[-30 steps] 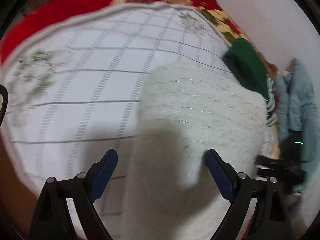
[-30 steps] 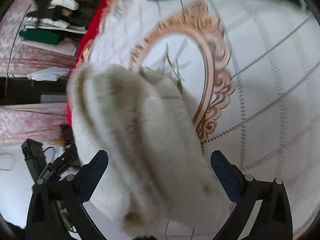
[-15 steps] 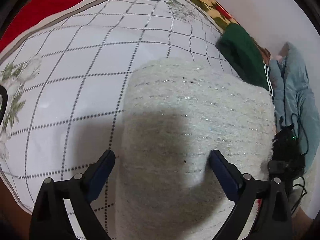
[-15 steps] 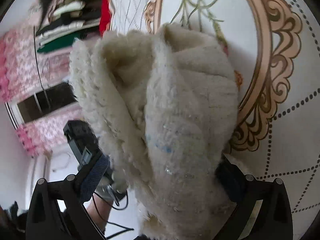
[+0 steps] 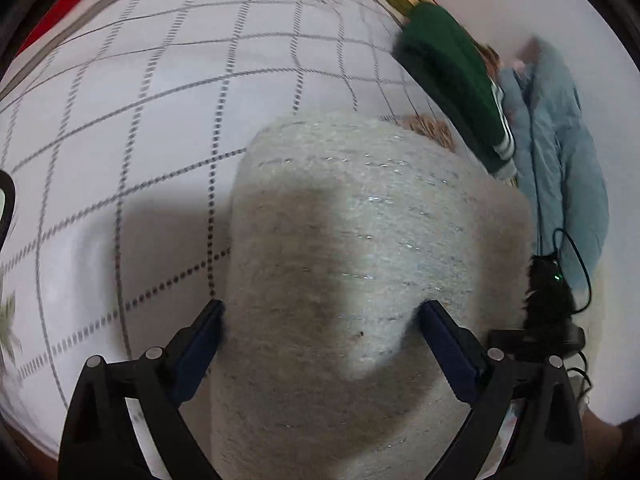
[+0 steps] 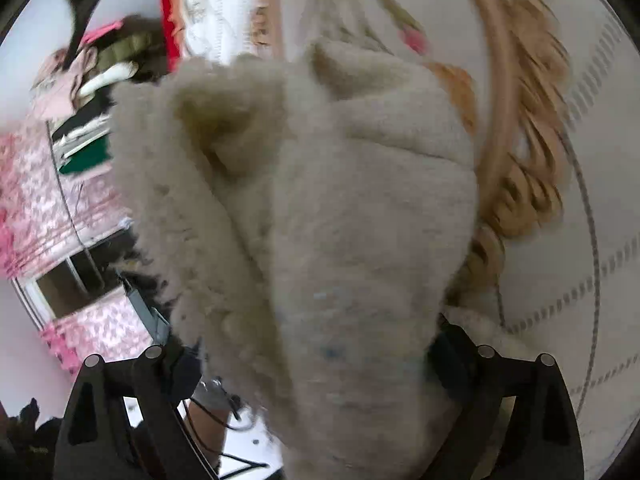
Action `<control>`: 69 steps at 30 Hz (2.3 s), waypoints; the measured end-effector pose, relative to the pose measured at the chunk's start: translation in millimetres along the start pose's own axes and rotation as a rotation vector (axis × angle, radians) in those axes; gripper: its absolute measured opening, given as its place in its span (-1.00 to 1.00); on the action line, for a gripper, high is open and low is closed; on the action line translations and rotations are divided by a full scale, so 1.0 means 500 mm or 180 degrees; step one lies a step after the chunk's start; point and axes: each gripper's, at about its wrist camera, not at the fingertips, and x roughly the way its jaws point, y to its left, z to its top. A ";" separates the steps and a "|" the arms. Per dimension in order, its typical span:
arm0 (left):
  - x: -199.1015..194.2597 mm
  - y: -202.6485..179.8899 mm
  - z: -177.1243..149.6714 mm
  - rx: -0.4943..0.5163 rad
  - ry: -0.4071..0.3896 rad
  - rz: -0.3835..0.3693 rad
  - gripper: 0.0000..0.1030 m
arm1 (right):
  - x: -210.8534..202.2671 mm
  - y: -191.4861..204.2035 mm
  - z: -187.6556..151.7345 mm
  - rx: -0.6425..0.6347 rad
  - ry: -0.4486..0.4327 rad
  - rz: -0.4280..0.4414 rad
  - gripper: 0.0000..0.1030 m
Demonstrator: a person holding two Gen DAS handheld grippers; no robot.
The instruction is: Fold large clothes
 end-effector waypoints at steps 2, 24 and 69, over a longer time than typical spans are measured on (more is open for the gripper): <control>0.010 -0.006 0.006 0.0116 0.0088 -0.0064 0.93 | 0.013 -0.015 -0.004 -0.0029 -0.0236 -0.0299 1.00; -0.095 -0.366 0.328 0.1117 -0.0507 0.0089 0.83 | -0.261 0.208 0.091 -0.0407 -0.0936 0.0432 0.35; -0.168 -0.692 0.441 0.1631 -0.1254 0.1411 0.92 | -0.637 0.582 -0.084 -0.0139 -0.3025 -0.3246 1.00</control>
